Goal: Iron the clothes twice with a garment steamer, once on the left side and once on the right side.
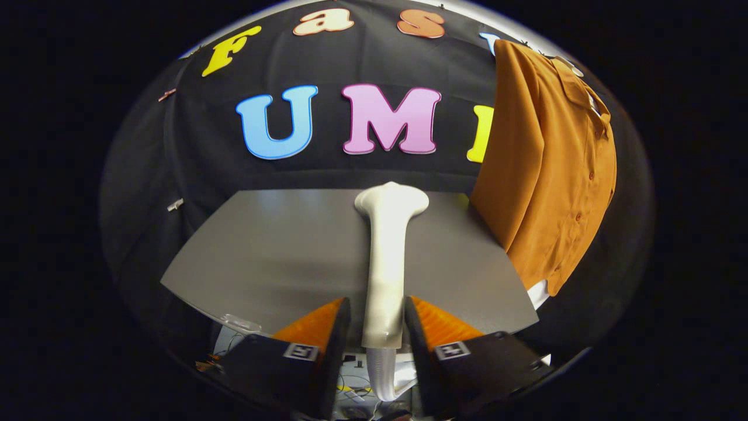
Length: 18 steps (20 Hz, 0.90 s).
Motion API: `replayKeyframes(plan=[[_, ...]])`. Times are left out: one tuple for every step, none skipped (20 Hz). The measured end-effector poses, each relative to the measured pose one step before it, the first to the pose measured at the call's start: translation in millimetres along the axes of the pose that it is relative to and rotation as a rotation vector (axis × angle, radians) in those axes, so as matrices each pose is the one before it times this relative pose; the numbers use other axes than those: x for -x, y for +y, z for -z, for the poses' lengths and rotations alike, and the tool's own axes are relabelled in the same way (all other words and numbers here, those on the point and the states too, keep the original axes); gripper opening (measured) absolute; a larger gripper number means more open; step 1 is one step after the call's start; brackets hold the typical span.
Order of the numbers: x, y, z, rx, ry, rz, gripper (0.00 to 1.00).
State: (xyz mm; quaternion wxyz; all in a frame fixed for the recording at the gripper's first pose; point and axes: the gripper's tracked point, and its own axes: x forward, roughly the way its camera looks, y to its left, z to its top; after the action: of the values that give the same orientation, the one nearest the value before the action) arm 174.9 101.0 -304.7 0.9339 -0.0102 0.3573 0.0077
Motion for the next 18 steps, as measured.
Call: replayKeyframes(plan=[[-4.83,-0.47,-1.38,-0.01486,-0.00458,-0.00195,0.41],[-0.5,2.06,-0.99,-0.00716,-0.0153,-0.0071,0.38],[0.42,1.97,0.76,-0.00464,-0.01164,-0.01997,0.35],[1.33,-0.22,-3.1,-0.01126,-0.00963,-0.02194,0.31],[2.05,1.18,1.76,-0.01504,-0.00807,-0.02765,0.26],[1.37,-0.98,-4.2,-0.02945,-0.00514,-0.0165,0.26],[-0.3,-2.86,4.53,-0.01238,-0.00422,-0.01238,0.2],[3.56,-0.2,-1.91,-0.01132,-0.01312,-0.00243,0.2],[5.01,-0.98,-1.86,-0.00082,-0.0118,-0.0006,0.2],[5.81,-1.14,-3.53,-0.00677,-0.0213,0.00359,0.2],[6.42,-2.93,-3.29,-0.00323,-0.02254,0.00035,0.2],[6.66,-1.38,-6.19,-0.00795,-0.02799,-0.00421,0.2],[9.75,-0.36,-10.56,-0.00949,-0.03719,-0.00503,0.2],[9.47,-0.39,-11.78,0.00239,-0.03906,-0.00678,0.2],[10.06,0.81,-12.27,0.00398,-0.04013,-0.00799,0.2],[10.82,0.24,-13.46,0.00563,-0.04526,-0.00931,0.2],[12.17,-0.7,-15.01,0.00592,-0.04411,-0.00906,0.2],[11.14,-0.92,-15.43,0.00808,-0.04594,-0.00941,0.2]])
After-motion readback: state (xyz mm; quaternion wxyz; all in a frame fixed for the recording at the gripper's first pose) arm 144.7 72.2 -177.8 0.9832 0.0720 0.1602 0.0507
